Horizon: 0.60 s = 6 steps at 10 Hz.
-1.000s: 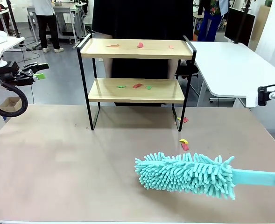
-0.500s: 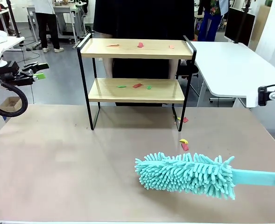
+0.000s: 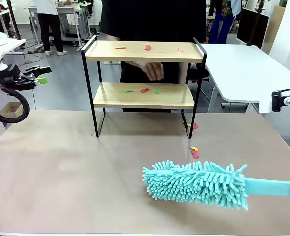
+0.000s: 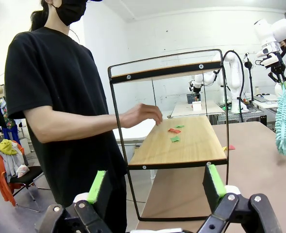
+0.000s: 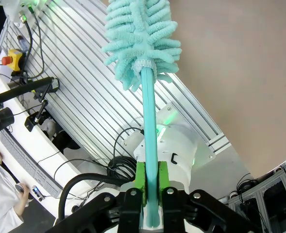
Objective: Clean the shelf.
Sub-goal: Clean the specific section of the Shelf indicated by the human with the Duster.
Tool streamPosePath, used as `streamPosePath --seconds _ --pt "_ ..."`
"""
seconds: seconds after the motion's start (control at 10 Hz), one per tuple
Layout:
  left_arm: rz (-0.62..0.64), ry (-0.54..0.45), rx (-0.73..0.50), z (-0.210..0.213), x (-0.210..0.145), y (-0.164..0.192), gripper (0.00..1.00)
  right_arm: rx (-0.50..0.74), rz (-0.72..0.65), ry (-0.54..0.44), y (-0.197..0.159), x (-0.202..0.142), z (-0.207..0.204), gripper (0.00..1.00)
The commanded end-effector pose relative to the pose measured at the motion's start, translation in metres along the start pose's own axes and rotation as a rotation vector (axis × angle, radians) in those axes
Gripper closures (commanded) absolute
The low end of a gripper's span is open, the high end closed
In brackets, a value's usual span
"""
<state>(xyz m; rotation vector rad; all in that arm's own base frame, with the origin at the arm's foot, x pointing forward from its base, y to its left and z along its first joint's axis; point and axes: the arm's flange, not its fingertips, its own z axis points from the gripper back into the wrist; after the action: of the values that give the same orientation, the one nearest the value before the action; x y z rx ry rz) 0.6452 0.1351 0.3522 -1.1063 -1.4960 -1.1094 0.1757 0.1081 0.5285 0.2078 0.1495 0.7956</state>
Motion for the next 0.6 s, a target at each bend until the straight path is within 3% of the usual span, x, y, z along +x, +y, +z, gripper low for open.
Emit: streamPosePath --seconds 0.0,0.5 --pt "-0.009 -0.003 0.002 0.0004 0.0028 -0.0015 0.0 0.011 0.008 -0.002 0.0016 -0.0001 0.0 0.87" --pt "-0.009 -0.003 0.002 0.0004 0.0028 -0.0015 0.0 0.011 0.008 -0.002 0.0016 -0.0001 0.0 0.87"
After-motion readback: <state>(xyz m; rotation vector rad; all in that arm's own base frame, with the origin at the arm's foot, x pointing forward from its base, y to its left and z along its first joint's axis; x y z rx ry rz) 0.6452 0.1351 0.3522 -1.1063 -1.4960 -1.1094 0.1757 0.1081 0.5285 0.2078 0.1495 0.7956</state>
